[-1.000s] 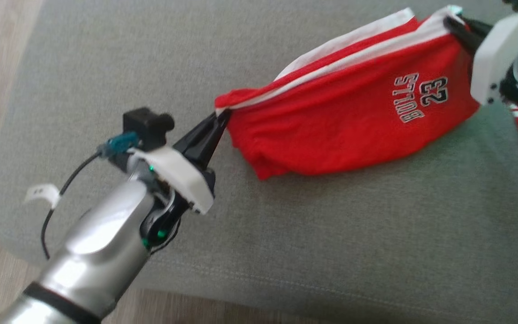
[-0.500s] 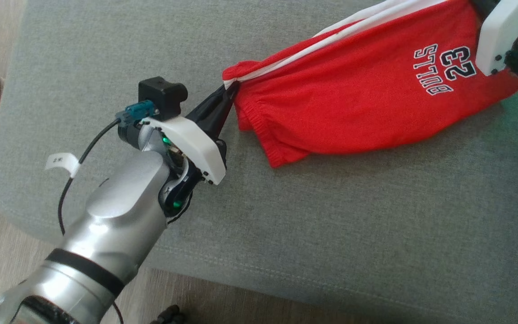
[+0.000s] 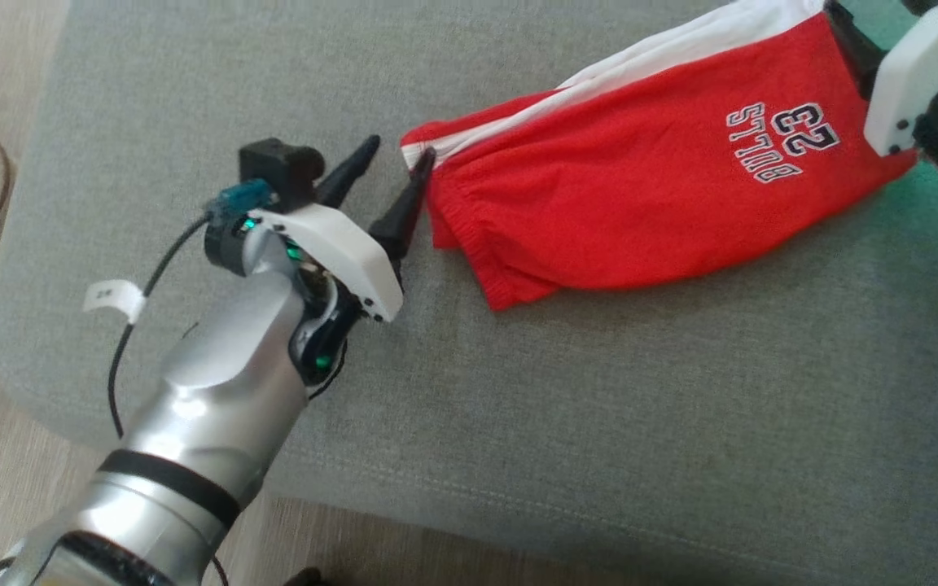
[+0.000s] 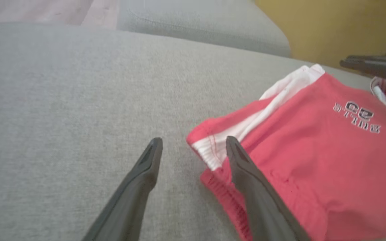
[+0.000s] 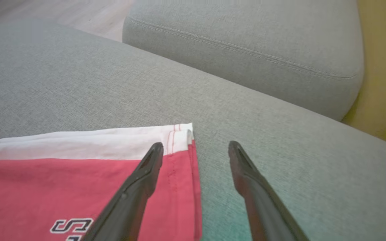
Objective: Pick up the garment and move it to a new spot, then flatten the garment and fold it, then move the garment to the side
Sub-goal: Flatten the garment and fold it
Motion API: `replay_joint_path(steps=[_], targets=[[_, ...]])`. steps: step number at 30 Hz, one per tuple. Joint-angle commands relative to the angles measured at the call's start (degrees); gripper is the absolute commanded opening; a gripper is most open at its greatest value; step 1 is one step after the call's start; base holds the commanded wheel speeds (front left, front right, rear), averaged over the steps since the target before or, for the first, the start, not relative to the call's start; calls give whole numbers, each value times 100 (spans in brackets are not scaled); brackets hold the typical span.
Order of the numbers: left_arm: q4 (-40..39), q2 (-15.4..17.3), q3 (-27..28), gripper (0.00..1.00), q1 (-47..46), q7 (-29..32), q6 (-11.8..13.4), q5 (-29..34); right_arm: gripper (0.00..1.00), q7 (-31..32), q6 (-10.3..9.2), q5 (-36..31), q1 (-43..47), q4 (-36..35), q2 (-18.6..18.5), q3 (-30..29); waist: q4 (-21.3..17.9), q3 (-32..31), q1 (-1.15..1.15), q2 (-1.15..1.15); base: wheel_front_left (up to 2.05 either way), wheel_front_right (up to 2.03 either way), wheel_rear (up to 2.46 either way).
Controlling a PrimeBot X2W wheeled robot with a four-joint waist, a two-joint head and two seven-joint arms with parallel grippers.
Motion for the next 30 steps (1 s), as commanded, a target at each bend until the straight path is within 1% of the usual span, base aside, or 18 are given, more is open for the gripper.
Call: replay_joint_path(steps=[1, 5, 10, 13, 14, 15, 16, 19, 23, 26, 30], targets=[[-179, 132, 389, 100, -45, -68, -5, 71, 100, -201, 37, 55, 188, 39, 29, -11, -75, -187, 0, 0, 0, 0, 0], [-497, 167, 992, 100, 298, -69, 89, 163, 100, -648, 37, 143, 413, 244, 101, -113, -183, -526, 0, 0, 0, 0, 0], [-1113, 246, 1789, 100, 782, -69, 220, 368, 100, -1469, 37, 143, 652, 337, 157, -240, -350, -976, 0, 0, 0, 0, 0], [-1592, 276, 2255, 100, 1087, -69, 316, 557, 100, -1925, 37, 156, 739, 365, 211, -465, -450, -1229, 0, 0, 0, 0, 0], [-1939, 259, 2552, 100, 1312, -69, 360, 686, 100, -2046, 37, 92, 803, 331, 231, -655, -512, -1388, 0, 0, 0, 0, 0], [-1939, 259, 2552, 100, 1312, -69, 360, 686, 100, -2046, 37, 92, 803, 331, 231, -655, -512, -1388, 0, 0, 0, 0, 0], [-2117, 241, 2695, 100, 1435, -69, 374, 750, 100, -2067, 37, 54, 846, 277, 248, -784, -545, -1463, 0, 0, 0, 0, 0], [-2652, 139, 3116, 100, 1838, -69, 385, 909, 100, -2077, 37, -379, 1021, -280, 192, -1471, -640, -1640, 0, 0, 0, 0, 0], [-3309, -35, 3580, 100, 2417, -70, 334, 1161, 100, -2078, 37, -1355, 1801, -1240, 248, -2631, -755, -1837, 0, 0, 0, 0, 0], [-3675, -163, 3814, 100, 2870, -70, 252, 1355, 100, -2079, 37, -2124, 2635, -2012, 484, -3584, -822, -1972, 0, 0, 0, 0, 0], [-4019, -274, 4025, 100, 3406, -70, 148, 1639, 100, -2079, 37, -3155, 3749, -2956, 973, -4463, -938, -2097, 0, 0, 0, 0, 0]])
